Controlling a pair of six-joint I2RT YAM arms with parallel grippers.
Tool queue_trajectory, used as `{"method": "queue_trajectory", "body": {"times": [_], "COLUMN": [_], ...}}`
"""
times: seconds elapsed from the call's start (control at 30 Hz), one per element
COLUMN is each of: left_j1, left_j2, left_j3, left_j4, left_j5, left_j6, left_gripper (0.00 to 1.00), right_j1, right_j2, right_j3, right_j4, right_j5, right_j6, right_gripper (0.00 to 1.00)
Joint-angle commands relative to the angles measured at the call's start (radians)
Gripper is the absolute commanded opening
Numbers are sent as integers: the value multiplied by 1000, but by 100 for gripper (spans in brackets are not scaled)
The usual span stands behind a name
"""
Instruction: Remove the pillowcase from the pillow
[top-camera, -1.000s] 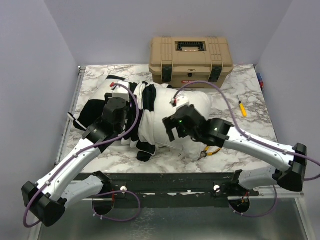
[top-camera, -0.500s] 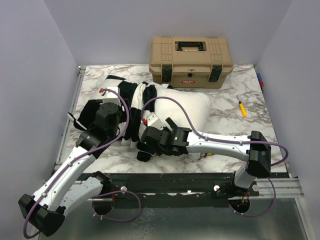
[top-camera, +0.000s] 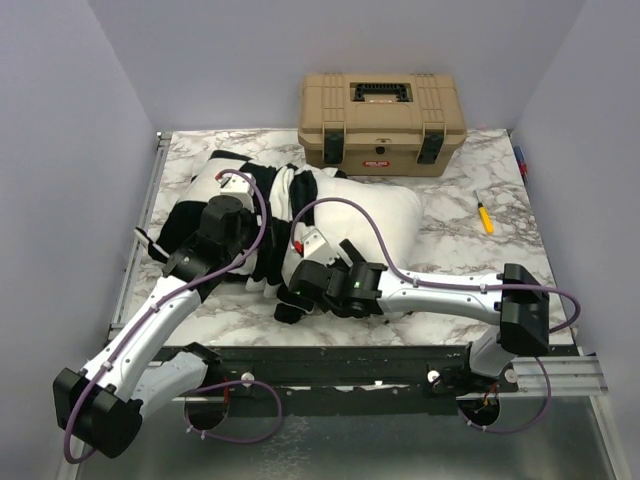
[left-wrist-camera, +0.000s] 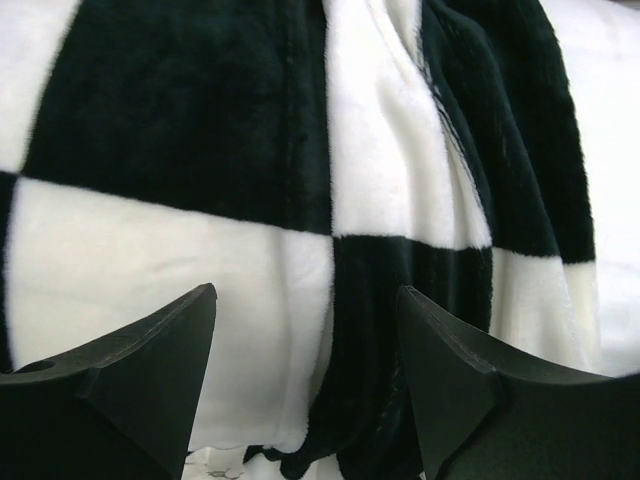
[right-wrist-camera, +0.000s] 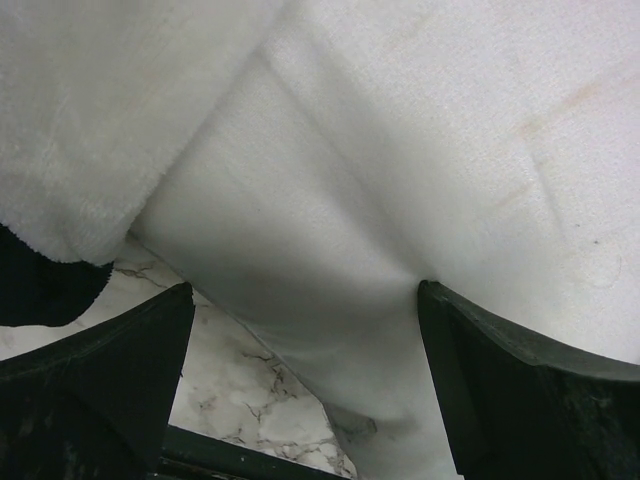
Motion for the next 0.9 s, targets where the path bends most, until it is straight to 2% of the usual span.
{"method": "queue_trajectory", "body": {"times": [0.0, 0.1, 0.4, 0.53, 0.6, 0.87], "left_j1": [-6, -6, -7, -6, -7, -7], "left_j2": [16, 9, -21, -9, -13, -82], "left_j3": [-28, -58, -82, -81, -77, -98], "left_j4": [-15, -18, 12, 39, 48, 59], "left_j5": [181, 254, 361, 413, 425, 416], "left_j6": [-18, -15, 3, 8, 12, 14], "left_gripper": [74, 74, 73, 73, 72, 70], "right_j1": [-34, -56, -109, -133, -139, -162], "right_j2": [-53, -98, -199, -214, -226, -292], "right_j3": [-70, -115, -218, -232, -231, -238], "right_j4": [38, 91, 252, 272, 271, 277], "right_j5": [23, -13, -125, -144, -149, -167], "right_j6": [43, 31, 5, 23, 31, 42], "right_gripper": [96, 84, 28, 4, 1, 0]}}
